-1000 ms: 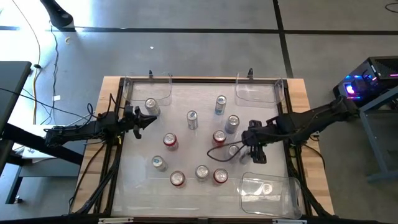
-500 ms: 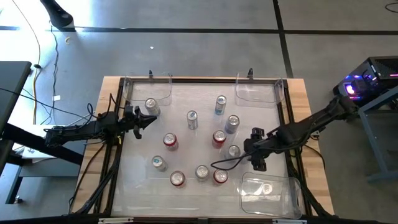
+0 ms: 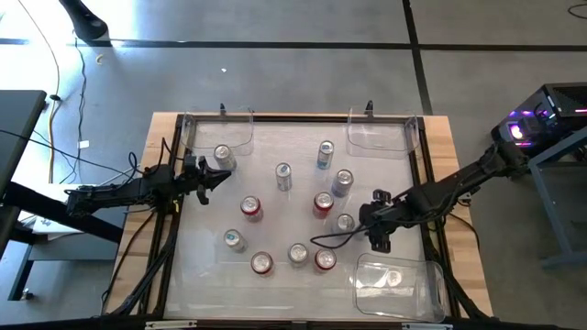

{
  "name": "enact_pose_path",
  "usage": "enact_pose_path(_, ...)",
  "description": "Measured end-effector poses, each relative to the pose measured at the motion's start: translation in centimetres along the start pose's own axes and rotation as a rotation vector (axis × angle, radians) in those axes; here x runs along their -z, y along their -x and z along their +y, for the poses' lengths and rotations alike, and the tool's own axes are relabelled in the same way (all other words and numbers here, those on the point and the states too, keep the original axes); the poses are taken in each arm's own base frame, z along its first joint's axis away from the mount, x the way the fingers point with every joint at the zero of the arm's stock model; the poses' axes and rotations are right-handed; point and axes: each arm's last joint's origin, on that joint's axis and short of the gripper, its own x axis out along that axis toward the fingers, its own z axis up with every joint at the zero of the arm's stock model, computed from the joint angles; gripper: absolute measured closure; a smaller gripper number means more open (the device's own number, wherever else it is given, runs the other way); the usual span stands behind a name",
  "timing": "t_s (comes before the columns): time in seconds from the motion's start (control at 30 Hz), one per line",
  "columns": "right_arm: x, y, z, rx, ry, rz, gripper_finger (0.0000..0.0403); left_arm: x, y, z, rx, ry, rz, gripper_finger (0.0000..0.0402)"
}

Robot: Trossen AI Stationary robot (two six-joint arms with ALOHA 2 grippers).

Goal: Sort soda cans
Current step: Put the blue soda can into the bottom transparent bin

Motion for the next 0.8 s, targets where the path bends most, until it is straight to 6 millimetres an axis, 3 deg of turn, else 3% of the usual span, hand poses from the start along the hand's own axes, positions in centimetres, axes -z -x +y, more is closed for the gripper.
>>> enact_pose_path(0.13, -1.5, 3.0, 0.6, 0.006, -0.005, -0.043, 0.0187, 0.0, 0.0, 0.0, 0.0, 0.007, 0.0, 0.0401)
enact_pose_path(0.3, -2.9, 10.0, 2.2, 0.024, -0.006, -0.179, 0.0187, 0.0, 0.0, 0.0, 0.0, 0.009, 0.0, 0.0401)
enact_pose_path(0.4, -2.6, 14.0, 3.7, -0.067, -0.03, -0.26, 0.0187, 0.0, 0.0, 0.0, 0.0, 0.009, 0.0, 0.0401)
enact_pose_path(0.5, -1.8, 16.3, 5.4, -0.203, -0.058, -0.288, 0.0187, 0.0, 0.0, 0.0, 0.0, 0.009, 0.0, 0.0401)
enact_pose_path(0.63, -0.2, 15.9, 7.0, -0.251, -0.102, -0.212, 0.0187, 0.0, 0.0, 0.0, 0.0, 0.009, 0.0, 0.0401)
enact_pose_path(0.8, 1.1, 10.9, 9.2, -0.168, -0.123, -0.074, 0.0187, 0.0, 0.0, 0.0, -0.001, 0.009, -0.001, 0.0401)
